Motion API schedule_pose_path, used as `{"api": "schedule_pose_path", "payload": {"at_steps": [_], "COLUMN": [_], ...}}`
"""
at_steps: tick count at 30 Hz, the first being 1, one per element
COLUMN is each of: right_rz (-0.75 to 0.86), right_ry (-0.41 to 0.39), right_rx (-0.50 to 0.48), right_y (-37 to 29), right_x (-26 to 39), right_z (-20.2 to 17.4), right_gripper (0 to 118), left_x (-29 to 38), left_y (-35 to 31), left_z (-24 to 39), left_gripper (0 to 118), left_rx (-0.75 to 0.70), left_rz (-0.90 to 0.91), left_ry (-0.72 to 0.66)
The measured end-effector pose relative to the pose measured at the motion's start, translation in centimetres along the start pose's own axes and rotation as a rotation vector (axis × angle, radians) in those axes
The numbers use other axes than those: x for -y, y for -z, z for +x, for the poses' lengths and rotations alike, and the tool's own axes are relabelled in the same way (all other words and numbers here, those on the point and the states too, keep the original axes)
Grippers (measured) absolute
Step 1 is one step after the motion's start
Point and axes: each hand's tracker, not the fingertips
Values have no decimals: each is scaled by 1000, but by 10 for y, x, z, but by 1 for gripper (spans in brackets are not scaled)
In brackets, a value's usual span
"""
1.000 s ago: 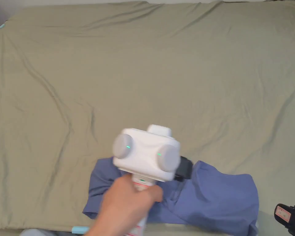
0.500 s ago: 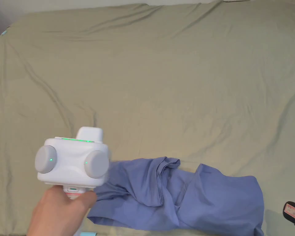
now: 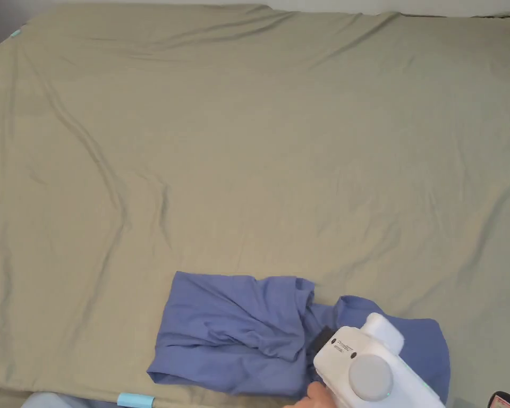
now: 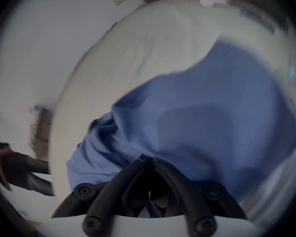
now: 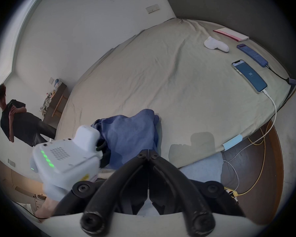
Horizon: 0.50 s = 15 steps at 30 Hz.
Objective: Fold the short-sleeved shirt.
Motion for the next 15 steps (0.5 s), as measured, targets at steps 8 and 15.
{"api": "schedule_pose_path", "payload": {"at_steps": [8,15], "right_rz": [22,-26], "right_ry": [-38,-89], "right_rx": [19,12], "right_y": [3,31], "right_x": [-20,-29], "right_z": [-25,-49], "right_gripper": [0,0], "left_x": [63,153], "left_y": [-22,25], "left_z": [-224,-352], "left_gripper": [0,3], "left_rx": [568,535], "left_rz": [47,7], "left_ry": [-604,-783]}}
